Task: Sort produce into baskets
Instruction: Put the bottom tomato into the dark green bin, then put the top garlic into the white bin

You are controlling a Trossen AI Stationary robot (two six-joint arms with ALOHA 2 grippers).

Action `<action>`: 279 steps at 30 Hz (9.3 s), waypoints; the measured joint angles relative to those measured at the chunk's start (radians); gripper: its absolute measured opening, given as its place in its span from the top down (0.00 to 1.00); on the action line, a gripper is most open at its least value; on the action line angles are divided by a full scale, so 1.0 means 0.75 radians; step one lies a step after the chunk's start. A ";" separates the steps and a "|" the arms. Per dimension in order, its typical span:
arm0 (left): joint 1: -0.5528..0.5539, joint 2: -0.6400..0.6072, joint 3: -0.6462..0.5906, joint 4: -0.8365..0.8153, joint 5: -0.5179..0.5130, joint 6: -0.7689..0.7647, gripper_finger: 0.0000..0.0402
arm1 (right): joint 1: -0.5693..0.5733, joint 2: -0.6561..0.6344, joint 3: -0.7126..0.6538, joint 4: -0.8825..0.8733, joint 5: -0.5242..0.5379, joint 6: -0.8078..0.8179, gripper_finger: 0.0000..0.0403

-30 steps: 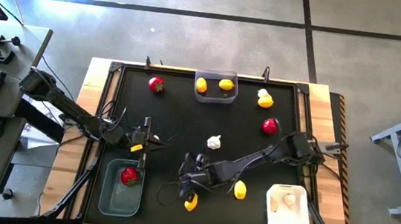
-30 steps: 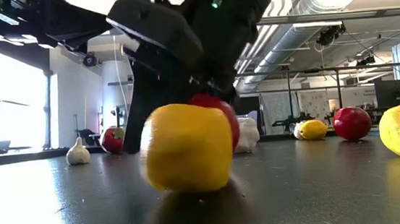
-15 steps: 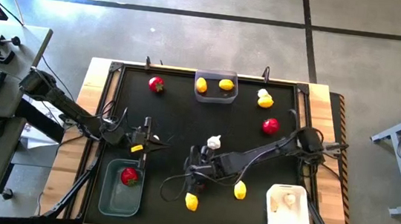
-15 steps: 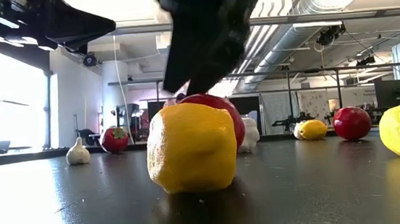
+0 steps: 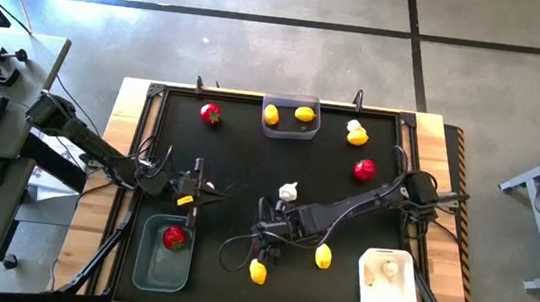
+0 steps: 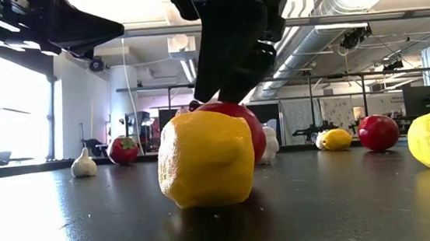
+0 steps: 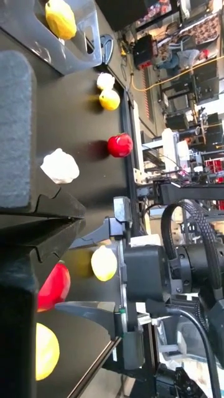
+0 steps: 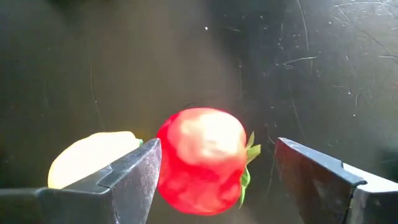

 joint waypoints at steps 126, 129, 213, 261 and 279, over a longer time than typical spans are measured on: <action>-0.104 -0.022 0.155 -0.149 -0.075 -0.462 0.44 | 0.083 0.113 0.160 0.886 1.098 -1.860 0.36; -0.103 -0.018 0.155 -0.146 -0.071 -0.462 0.49 | 0.083 0.114 0.159 0.888 1.096 -1.857 0.31; -0.162 -0.216 0.768 -1.806 0.210 -0.594 0.55 | -0.187 -0.221 -0.962 1.517 0.454 -0.538 1.00; -0.585 0.518 0.984 -2.594 0.651 -0.856 0.41 | -0.154 -0.220 -1.111 1.777 0.535 -0.498 1.00; -0.497 0.515 1.082 -2.574 0.490 -0.782 0.59 | -0.157 -0.220 -1.111 1.775 0.535 -0.499 1.00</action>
